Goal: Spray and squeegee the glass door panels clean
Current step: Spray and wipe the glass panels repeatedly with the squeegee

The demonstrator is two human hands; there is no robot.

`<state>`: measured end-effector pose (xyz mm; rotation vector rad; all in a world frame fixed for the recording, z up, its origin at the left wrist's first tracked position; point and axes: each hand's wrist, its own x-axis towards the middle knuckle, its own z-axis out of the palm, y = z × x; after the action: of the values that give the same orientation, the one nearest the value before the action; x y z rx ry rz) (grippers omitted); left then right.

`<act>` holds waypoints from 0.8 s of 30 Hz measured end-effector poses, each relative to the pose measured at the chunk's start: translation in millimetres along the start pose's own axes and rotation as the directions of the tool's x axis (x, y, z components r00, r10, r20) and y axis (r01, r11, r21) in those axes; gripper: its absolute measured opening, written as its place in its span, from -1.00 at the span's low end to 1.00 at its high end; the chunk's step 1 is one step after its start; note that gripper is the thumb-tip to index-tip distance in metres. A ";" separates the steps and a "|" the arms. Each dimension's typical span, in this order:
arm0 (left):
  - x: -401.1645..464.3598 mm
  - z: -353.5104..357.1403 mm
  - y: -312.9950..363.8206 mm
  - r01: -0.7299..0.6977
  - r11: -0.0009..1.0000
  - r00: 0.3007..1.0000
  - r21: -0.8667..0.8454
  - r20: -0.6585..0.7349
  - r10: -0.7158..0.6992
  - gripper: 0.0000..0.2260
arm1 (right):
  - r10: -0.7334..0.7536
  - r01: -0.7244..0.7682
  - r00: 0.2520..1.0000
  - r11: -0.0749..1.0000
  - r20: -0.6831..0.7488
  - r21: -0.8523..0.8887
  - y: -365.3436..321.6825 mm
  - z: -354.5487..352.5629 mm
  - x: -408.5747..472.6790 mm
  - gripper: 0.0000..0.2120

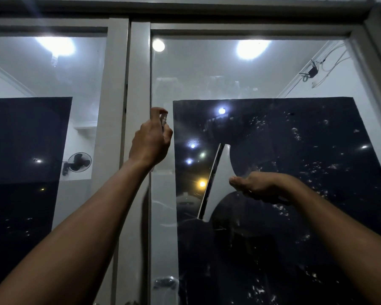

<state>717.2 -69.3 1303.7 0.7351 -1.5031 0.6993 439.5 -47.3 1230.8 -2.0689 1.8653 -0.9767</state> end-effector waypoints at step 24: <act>13.5 -2.3 28.5 0.021 0.994 0.993 0.111 -0.116 -0.008 -0.70 | -0.188 0.207 0.977 0.732 -0.100 0.649 -38.4 18.8 10.6 -0.67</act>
<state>695.5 -50.6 1317.2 0.7767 -1.3605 0.8074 481.6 -55.2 1241.0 -1.8102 1.0604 -1.4593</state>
